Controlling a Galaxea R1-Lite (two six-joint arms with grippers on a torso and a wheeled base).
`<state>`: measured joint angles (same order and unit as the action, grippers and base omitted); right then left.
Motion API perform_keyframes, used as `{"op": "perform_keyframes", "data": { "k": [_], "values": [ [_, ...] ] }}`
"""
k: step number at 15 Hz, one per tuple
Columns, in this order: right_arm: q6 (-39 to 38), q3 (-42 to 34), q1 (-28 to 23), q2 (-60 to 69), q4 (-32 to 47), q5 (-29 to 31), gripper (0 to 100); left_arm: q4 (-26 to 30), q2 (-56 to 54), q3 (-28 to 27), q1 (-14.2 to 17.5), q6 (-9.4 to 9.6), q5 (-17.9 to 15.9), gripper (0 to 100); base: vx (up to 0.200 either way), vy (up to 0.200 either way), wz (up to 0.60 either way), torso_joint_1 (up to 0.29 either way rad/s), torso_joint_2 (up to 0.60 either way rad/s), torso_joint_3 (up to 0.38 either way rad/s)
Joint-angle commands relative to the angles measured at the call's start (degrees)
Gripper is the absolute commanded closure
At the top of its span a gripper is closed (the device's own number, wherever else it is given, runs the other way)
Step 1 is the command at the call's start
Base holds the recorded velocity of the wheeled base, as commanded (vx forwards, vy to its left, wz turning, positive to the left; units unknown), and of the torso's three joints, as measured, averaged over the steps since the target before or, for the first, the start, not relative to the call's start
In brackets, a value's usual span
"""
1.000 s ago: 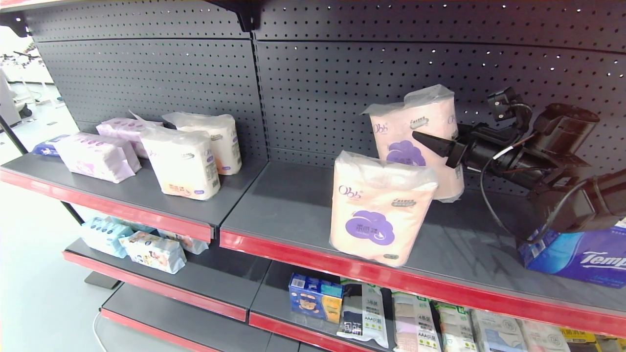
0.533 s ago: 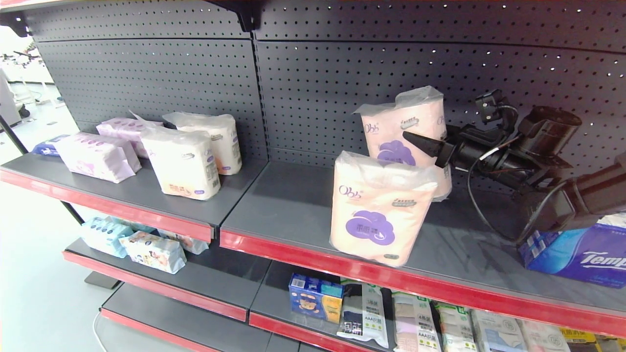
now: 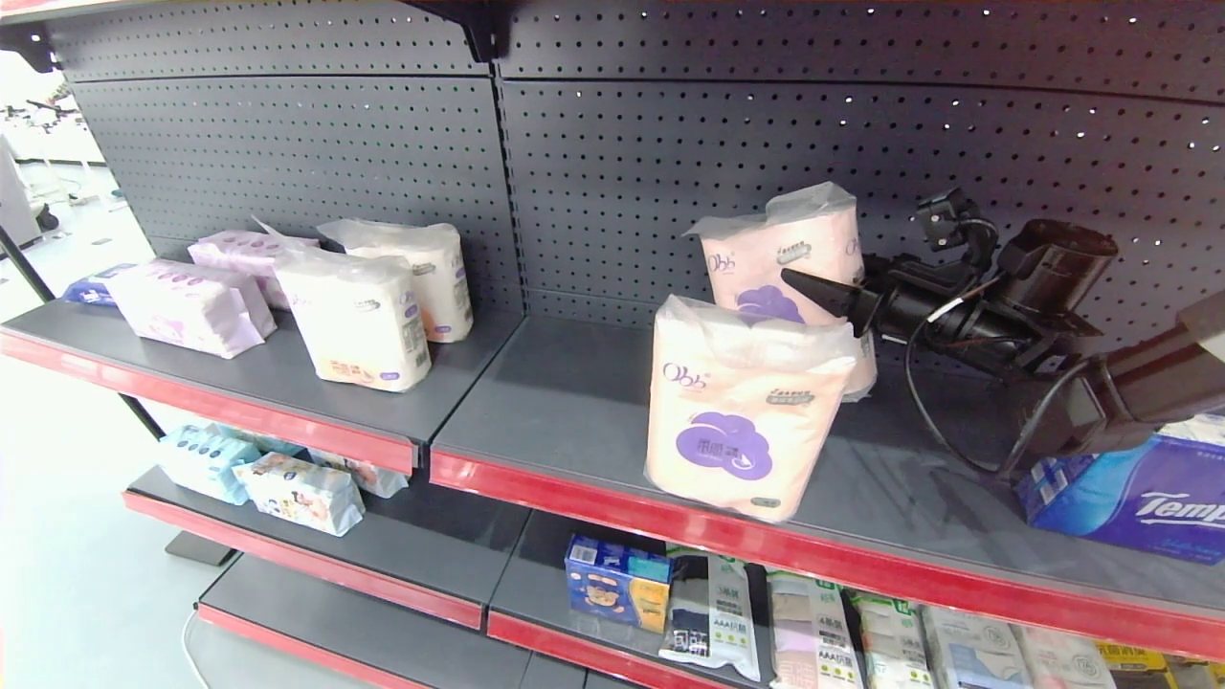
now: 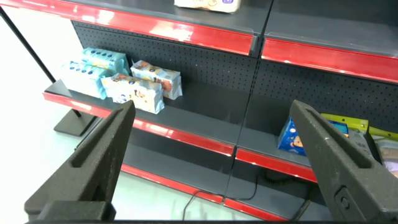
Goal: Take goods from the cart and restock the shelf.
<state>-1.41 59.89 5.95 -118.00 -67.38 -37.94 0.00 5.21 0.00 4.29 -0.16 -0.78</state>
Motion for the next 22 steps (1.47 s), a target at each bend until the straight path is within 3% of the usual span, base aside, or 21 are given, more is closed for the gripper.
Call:
{"op": "perform_keyframes", "data": {
  "k": [1, 22],
  "values": [
    [0.0, 0.0, 0.0, -0.4, 0.0, 0.0, 100, 0.0, 0.0, 0.0, 0.0, -0.02, 0.0, 0, 0.000, 0.000, 0.00, 0.000, 0.00, 0.000],
    [-3.0, 3.6, 1.3, -4.3, -0.9, -5.5, 100, 0.0, 0.0, 0.0, 0.0, -0.02, 0.0, 0, 0.000, 0.000, 0.00, 0.000, 0.00, 0.000]
  ]
}}
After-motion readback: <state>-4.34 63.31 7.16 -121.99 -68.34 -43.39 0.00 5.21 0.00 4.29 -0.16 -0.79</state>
